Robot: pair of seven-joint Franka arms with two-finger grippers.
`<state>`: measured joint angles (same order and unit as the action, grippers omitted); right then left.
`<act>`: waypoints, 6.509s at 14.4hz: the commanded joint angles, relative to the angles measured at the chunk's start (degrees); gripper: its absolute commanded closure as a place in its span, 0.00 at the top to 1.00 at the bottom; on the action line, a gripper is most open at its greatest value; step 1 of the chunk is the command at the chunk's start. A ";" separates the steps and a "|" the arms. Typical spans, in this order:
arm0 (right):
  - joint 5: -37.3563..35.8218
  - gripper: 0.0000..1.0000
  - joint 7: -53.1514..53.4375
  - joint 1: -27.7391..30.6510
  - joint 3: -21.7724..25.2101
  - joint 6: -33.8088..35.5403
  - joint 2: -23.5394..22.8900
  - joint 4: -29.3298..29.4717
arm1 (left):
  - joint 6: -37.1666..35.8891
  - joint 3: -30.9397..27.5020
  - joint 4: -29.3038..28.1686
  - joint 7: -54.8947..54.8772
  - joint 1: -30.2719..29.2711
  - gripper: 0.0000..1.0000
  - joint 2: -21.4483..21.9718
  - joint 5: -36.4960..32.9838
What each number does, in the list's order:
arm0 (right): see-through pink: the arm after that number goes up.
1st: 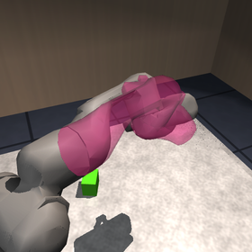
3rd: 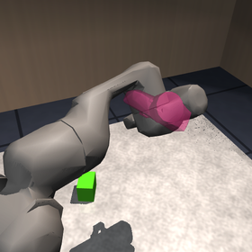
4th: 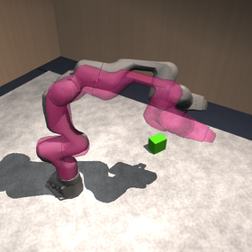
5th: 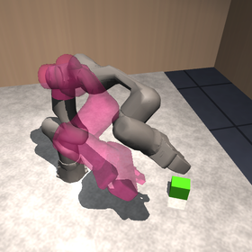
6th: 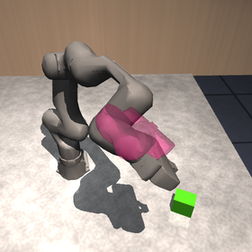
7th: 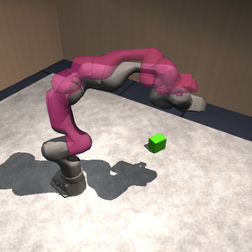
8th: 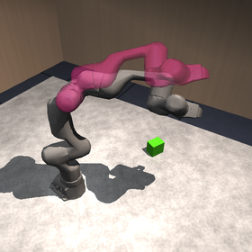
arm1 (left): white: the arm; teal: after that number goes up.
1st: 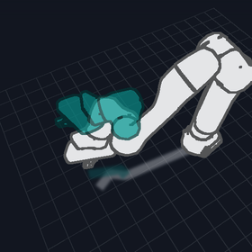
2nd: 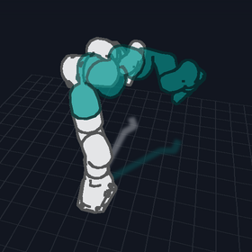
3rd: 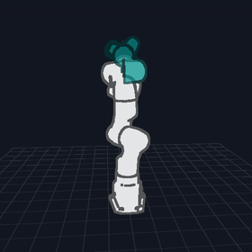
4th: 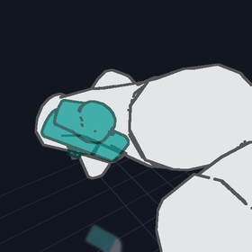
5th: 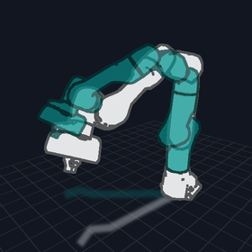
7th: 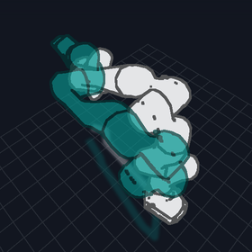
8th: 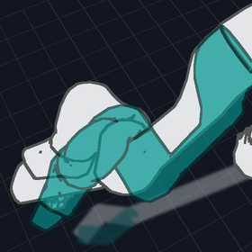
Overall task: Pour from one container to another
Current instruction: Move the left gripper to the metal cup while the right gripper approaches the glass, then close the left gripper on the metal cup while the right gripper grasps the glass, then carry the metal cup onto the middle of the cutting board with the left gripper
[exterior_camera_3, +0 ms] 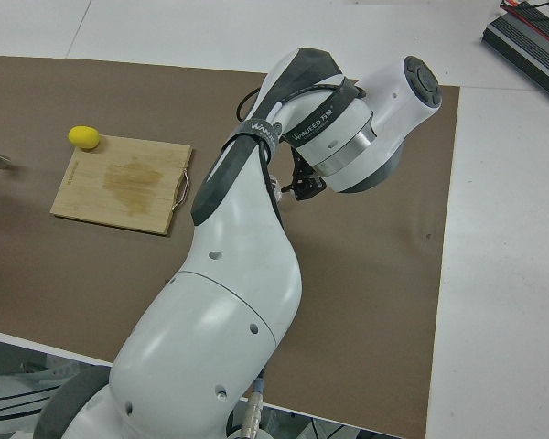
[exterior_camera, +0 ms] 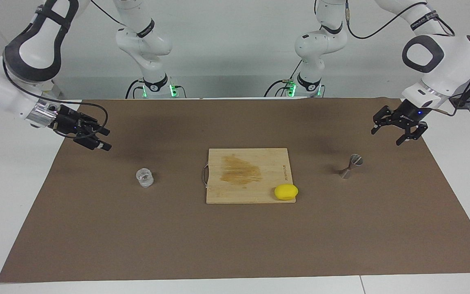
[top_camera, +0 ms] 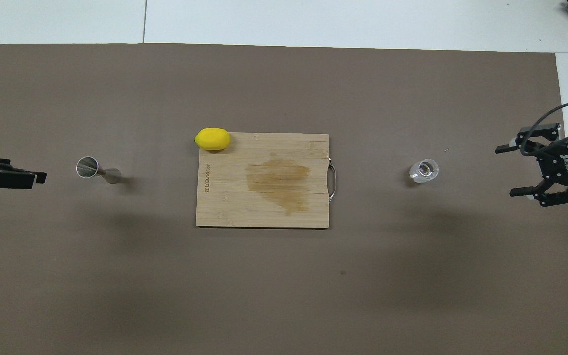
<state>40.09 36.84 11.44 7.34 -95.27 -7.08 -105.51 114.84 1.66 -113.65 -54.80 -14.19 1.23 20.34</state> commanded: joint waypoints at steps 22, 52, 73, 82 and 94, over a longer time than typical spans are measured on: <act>22.31 1.00 22.05 5.52 -0.31 4.73 -4.61 -4.44 | -12.18 1.32 1.85 -67.01 -11.83 1.00 -19.07 40.30; 29.70 1.00 6.59 2.63 -1.01 -2.28 -24.03 -3.65 | -31.52 3.35 4.49 -88.72 -15.43 1.00 -32.52 51.82; 29.79 0.83 4.39 0.43 -1.01 -5.01 -24.21 -5.15 | -31.52 3.35 3.87 -88.72 -15.79 0.25 -32.34 52.70; 28.56 0.80 4.12 -0.44 -0.93 -5.36 -24.12 -4.09 | -31.78 3.96 3.96 -88.20 -15.08 0.13 -32.26 54.97; 25.04 0.80 4.21 -1.15 -0.58 -5.54 -24.74 -2.16 | -33.19 6.34 1.51 -84.07 -5.95 0.10 -28.66 57.43</act>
<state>66.38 42.35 10.52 6.54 -100.16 -31.47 -108.47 81.23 8.77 -109.77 -140.69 -21.90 -30.55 75.65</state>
